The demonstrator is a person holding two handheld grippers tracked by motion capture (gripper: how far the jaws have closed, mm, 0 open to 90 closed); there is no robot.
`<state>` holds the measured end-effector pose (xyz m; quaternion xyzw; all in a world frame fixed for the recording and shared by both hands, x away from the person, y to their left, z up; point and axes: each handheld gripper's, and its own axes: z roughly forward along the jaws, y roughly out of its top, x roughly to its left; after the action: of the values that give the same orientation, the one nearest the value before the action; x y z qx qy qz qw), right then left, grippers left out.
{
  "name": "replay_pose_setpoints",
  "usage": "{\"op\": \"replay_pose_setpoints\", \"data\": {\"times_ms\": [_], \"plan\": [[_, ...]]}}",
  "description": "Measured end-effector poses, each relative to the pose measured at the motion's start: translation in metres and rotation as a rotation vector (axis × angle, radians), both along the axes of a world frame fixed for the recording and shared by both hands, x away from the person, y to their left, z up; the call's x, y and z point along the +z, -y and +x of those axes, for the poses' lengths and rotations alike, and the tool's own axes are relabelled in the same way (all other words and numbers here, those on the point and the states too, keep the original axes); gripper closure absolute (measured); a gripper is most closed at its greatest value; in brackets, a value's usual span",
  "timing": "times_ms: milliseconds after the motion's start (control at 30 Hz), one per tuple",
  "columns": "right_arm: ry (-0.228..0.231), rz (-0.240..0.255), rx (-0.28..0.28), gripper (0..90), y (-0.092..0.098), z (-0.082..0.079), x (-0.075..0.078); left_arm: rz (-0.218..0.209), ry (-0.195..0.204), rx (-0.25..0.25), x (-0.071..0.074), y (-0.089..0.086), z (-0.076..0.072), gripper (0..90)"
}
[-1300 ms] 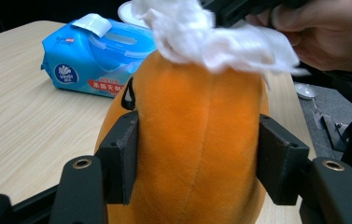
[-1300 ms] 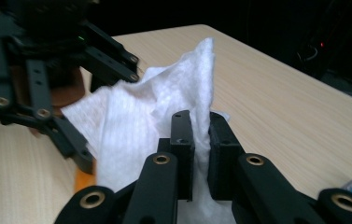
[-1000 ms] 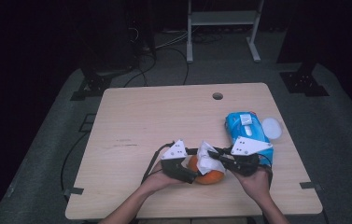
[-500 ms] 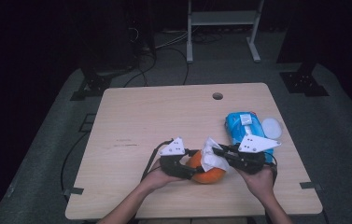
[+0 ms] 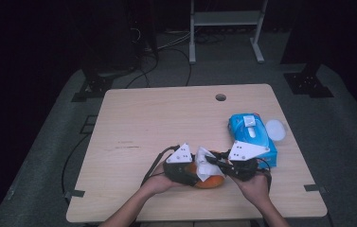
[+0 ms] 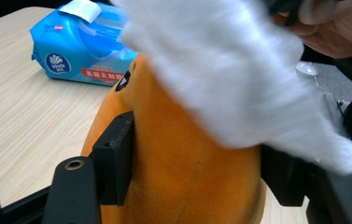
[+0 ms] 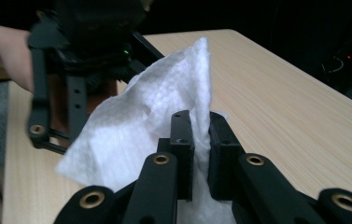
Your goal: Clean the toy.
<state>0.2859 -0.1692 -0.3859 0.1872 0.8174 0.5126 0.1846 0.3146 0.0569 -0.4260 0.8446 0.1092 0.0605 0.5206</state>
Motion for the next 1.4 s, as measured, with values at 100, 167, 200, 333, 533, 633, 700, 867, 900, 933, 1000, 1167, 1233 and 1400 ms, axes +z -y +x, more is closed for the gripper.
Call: {"op": "replay_pose_setpoints", "data": {"times_ms": [100, 167, 200, 333, 533, 633, 700, 867, 900, 933, 1000, 1167, 1233, 1400], "plan": [[-0.006, -0.002, -0.033, 81.8, 0.009, 0.006, -0.002, -0.011, -0.009, -0.001, -0.002, -0.001, 0.001, 35.0], [-0.021, 0.001, -0.062, 81.7, 0.017, 0.011, -0.005, -0.011, -0.006, -0.006, -0.003, -0.001, 0.001, 34.7], [-0.029, 0.012, -0.069, 81.7, 0.021, 0.013, -0.006, -0.008, -0.002, -0.006, -0.003, -0.001, 0.001, 34.4], [-0.032, 0.011, -0.085, 81.8, 0.029, 0.011, -0.009, -0.005, 0.009, 0.006, -0.003, -0.003, 0.001, 33.0], [-0.005, 0.001, -0.075, 81.8, 0.024, 0.002, -0.006, -0.013, -0.002, 0.044, -0.003, -0.004, 0.003, 31.6], [-0.001, 0.013, -0.043, 81.8, 0.017, -0.002, -0.002, -0.022, -0.018, 0.064, -0.003, -0.003, 0.005, 31.3], [0.017, -0.018, -0.012, 81.8, 0.003, -0.006, 0.0, -0.016, 0.002, 0.045, -0.005, 0.002, 0.001, 30.8], [0.014, -0.038, -0.012, 81.8, -0.004, -0.003, -0.003, -0.027, -0.009, 0.034, -0.007, -0.001, 0.003, 30.3], [0.012, -0.031, -0.02, 81.8, -0.002, -0.001, -0.004, -0.03, -0.014, 0.034, -0.007, -0.002, 0.004, 30.3], [0.007, -0.024, -0.029, 81.8, 0.001, 0.001, -0.004, -0.034, -0.018, 0.032, -0.007, -0.003, 0.005, 30.3], [-0.007, 0.001, -0.05, 81.8, 0.009, 0.006, -0.005, -0.037, -0.027, 0.03, -0.007, -0.006, 0.007, 30.3], [-0.047, 0.047, -0.109, 81.5, 0.031, 0.014, -0.013, -0.064, -0.065, 0.055, -0.008, -0.017, 0.016, 29.5], [-0.068, 0.055, -0.118, 81.5, 0.037, 0.017, -0.018, -0.069, -0.071, 0.062, -0.008, -0.021, 0.018, 29.3], [-0.051, 0.05, -0.106, 81.3, 0.032, 0.011, -0.017, -0.075, -0.084, 0.077, -0.01, -0.027, 0.021, 28.6]]}}
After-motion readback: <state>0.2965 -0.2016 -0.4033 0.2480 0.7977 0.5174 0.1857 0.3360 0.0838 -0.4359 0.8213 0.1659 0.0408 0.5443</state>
